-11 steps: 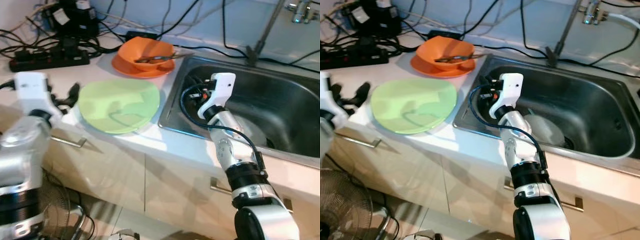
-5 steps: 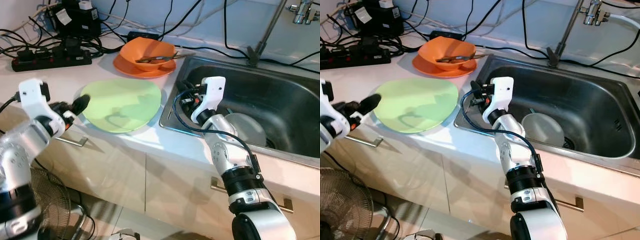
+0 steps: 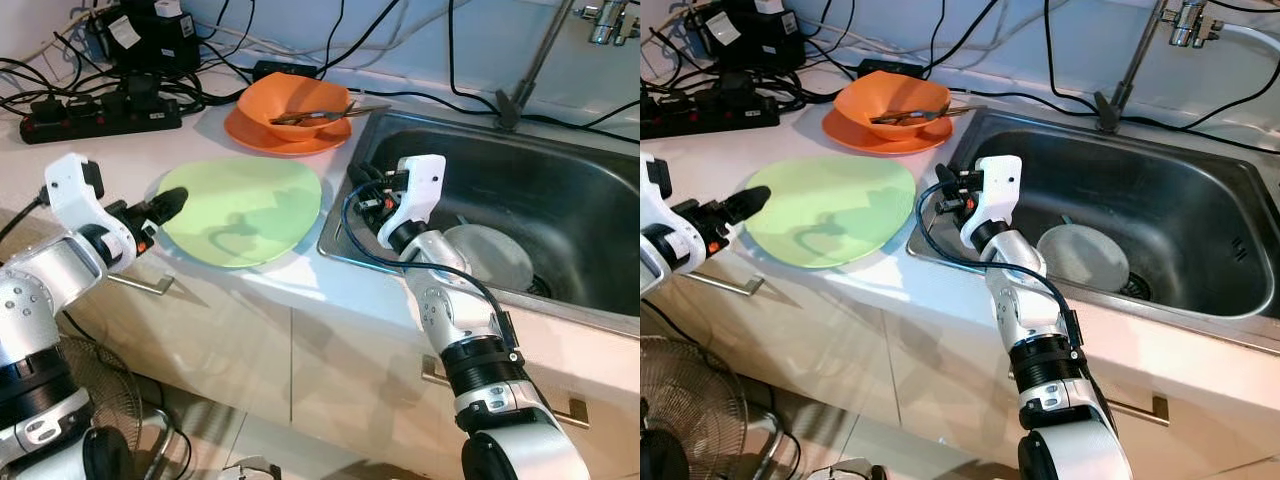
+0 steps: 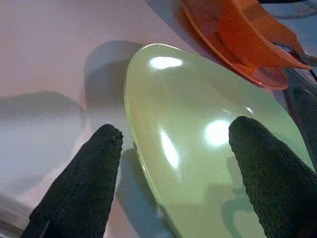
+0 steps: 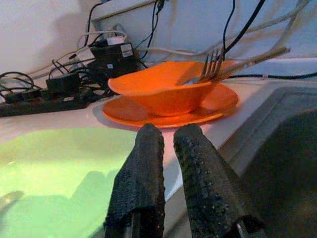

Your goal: Kitchen organization

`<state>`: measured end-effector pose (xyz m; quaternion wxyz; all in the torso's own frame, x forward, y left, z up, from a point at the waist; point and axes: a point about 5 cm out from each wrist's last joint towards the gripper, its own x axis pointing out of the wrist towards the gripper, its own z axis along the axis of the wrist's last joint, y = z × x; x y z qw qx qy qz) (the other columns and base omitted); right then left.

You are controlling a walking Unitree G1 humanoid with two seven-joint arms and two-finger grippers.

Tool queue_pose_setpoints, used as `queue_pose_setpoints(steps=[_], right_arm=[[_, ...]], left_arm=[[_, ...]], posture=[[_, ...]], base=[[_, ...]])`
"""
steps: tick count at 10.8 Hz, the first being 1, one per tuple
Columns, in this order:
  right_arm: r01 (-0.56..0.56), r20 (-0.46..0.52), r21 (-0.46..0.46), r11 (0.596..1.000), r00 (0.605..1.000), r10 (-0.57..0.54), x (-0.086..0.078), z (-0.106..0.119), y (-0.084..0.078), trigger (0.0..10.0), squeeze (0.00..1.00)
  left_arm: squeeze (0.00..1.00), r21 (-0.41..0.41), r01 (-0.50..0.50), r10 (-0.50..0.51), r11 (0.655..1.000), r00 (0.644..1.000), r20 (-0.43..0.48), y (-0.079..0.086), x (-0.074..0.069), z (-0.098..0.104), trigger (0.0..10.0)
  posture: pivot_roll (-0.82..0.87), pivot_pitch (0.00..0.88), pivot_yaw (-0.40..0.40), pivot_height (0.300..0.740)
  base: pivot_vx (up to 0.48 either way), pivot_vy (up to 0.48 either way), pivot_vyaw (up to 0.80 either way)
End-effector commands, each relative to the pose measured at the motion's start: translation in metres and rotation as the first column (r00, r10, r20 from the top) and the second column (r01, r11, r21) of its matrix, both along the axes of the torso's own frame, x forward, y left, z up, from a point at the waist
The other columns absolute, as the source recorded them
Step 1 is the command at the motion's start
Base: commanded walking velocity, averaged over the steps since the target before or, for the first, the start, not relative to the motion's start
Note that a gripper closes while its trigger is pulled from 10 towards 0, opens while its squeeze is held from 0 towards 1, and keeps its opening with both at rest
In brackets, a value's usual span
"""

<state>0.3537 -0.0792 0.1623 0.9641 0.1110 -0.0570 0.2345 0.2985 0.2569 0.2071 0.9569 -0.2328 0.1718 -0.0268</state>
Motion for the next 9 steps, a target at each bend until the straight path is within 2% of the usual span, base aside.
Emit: queue_pose_setpoints(steps=[1, 3, 7, 8, 9], right_arm=[[0.005, 0.005, -0.005, 1.000, 1.000, -0.005, -0.001, 0.002, -0.002, 10.0, 0.00], [0.007, 0.002, -0.004, 1.000, 1.000, -0.007, -0.001, 0.001, -0.002, 10.0, 0.00], [0.011, -0.003, -0.001, 1.000, 1.000, -0.011, -0.002, 0.001, -0.002, 10.0, 0.00], [0.015, -0.001, 0.001, 1.000, 1.000, -0.015, -0.001, 0.002, -0.003, 10.0, 0.00], [0.017, -0.001, 0.002, 1.000, 1.000, -0.017, -0.001, 0.002, -0.003, 10.0, 0.00]], left_arm=[[0.00, 0.005, -0.008, 0.009, 1.000, 1.000, -0.019, 0.003, 0.000, 0.002, 10.0], [0.00, -0.015, 0.000, 0.000, 1.000, 0.999, -0.051, -0.002, 0.001, -0.002, 10.0], [0.00, -0.125, 0.020, -0.034, 0.992, 0.993, -0.110, -0.023, 0.006, -0.017, 10.0], [0.00, -0.184, 0.030, -0.052, 0.982, 0.992, -0.118, -0.032, 0.010, -0.019, 10.0], [0.00, -0.209, 0.034, -0.060, 0.977, 0.991, -0.121, -0.035, 0.012, -0.020, 10.0]], posture=[[0.15, 0.029, -0.008, 0.740], [0.14, 0.028, -0.006, 0.740], [0.14, 0.032, 0.000, 0.740], [0.13, 0.033, 0.003, 0.740], [0.13, 0.034, 0.007, 0.740]], base=[[0.000, 0.000, 0.00], [0.000, 0.000, 0.00], [0.000, 0.000, 0.00], [0.000, 0.000, 0.00], [0.000, 0.000, 0.00]])
